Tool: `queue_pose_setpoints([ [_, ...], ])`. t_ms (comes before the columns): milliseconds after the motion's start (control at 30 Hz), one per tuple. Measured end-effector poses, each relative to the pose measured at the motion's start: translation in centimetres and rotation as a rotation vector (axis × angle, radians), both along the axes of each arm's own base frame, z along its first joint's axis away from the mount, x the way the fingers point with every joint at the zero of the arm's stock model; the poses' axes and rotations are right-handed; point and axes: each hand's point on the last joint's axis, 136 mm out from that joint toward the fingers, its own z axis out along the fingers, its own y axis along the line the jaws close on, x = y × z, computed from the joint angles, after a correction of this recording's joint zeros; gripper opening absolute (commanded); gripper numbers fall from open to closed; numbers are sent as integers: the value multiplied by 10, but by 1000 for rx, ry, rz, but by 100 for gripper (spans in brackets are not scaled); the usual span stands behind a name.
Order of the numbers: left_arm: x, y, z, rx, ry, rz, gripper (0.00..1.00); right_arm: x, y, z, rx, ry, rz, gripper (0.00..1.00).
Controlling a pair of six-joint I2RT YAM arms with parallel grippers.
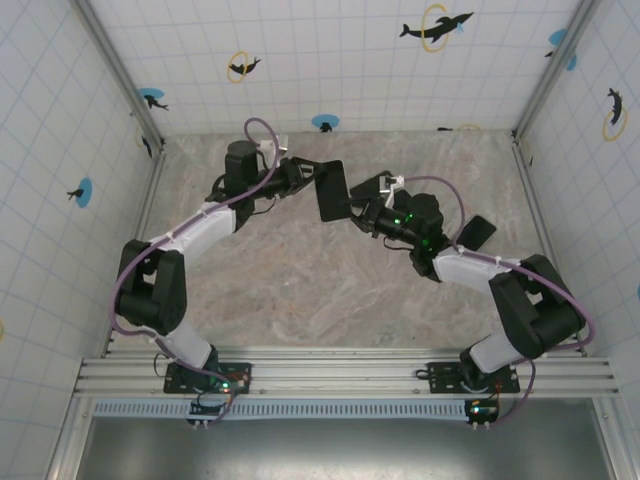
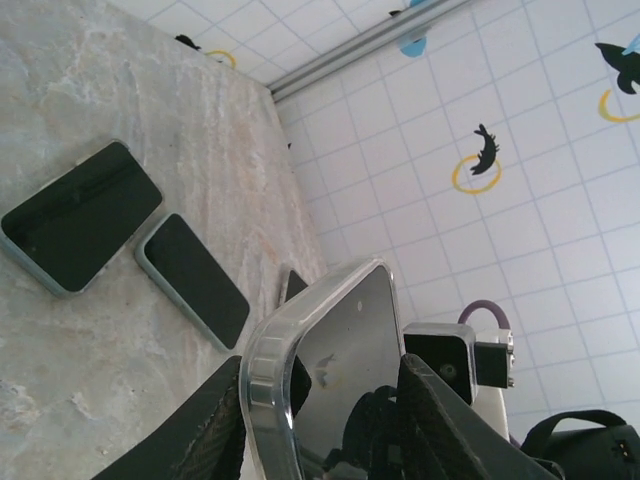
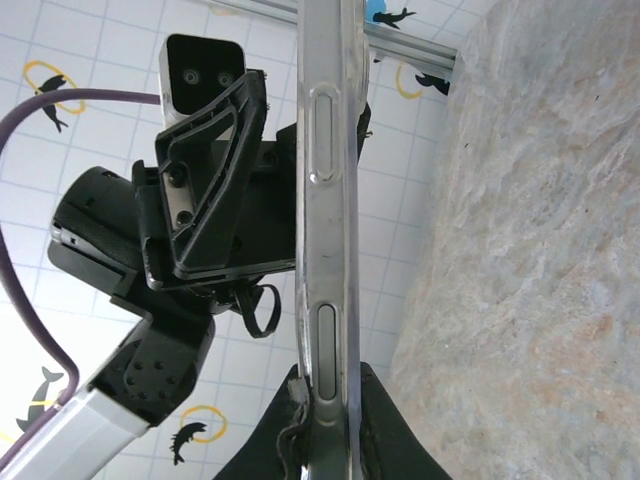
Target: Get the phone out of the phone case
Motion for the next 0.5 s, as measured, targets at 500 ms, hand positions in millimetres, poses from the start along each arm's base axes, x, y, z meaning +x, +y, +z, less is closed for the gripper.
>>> queue_pose_setpoints([
  [500,-7,-9,2,-48,19,-71,29,0,1,10,56,22,5,0],
])
